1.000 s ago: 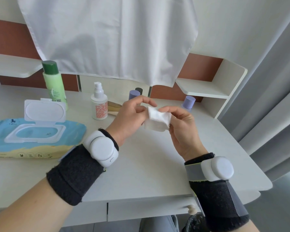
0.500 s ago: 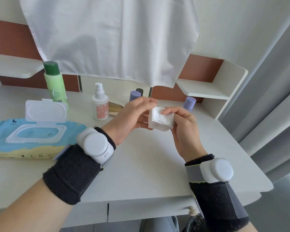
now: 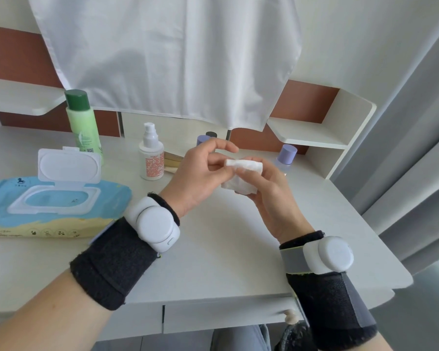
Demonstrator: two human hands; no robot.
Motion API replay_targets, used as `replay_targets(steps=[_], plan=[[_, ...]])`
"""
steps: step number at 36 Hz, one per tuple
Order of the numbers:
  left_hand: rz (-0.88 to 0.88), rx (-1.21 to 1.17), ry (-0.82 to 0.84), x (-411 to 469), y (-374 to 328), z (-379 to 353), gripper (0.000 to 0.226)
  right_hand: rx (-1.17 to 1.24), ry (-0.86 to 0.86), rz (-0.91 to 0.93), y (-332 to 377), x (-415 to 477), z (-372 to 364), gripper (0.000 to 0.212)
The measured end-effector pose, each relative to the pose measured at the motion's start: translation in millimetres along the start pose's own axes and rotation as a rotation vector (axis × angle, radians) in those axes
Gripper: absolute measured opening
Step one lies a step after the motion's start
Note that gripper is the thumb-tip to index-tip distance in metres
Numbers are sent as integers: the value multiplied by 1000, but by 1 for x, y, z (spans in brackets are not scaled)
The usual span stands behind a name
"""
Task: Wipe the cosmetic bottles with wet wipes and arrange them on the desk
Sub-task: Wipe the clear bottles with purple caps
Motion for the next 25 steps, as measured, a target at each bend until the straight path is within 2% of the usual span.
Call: replay_targets(steps=[2,4,7,9,13,16,18,21,25], plan=[[4,10,16,1,0,0,23,13,-46,1,1,-1,3,11],[11,-22,-4,2,0,3,20,40,-77,-1,0,0,6,6],[2,-70,-116,3,-1,14,9,53,-108,2,0,1,9,11],[-41,-8,-227,2,-3,22,4,58,-127,0,0,1,10,15],[-180,29,-419,-3,-14,38,10,100,-171,-6,1,0,12,16],[-199,111,-513,-3,-11,50,16,49,-215,14,1,-1,15,18],[-156,229,-511,1,-3,54,25,-21,-244,31,1,0,16,17],[-78,344,-410,9,12,50,37,-98,-304,24,-2,0,20,14],[-109,400,-347,12,16,46,30,-110,-355,23,-4,0,25,14]])
Point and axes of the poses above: each hand's wrist, its own x-axis towards the middle knuckle, its own z-axis out of the back of the hand, y = z × x, the point moved 7 cm from there along x, towards the middle knuckle, and after that the axes turned 2 degrees about -z, right-handed, at the moved point
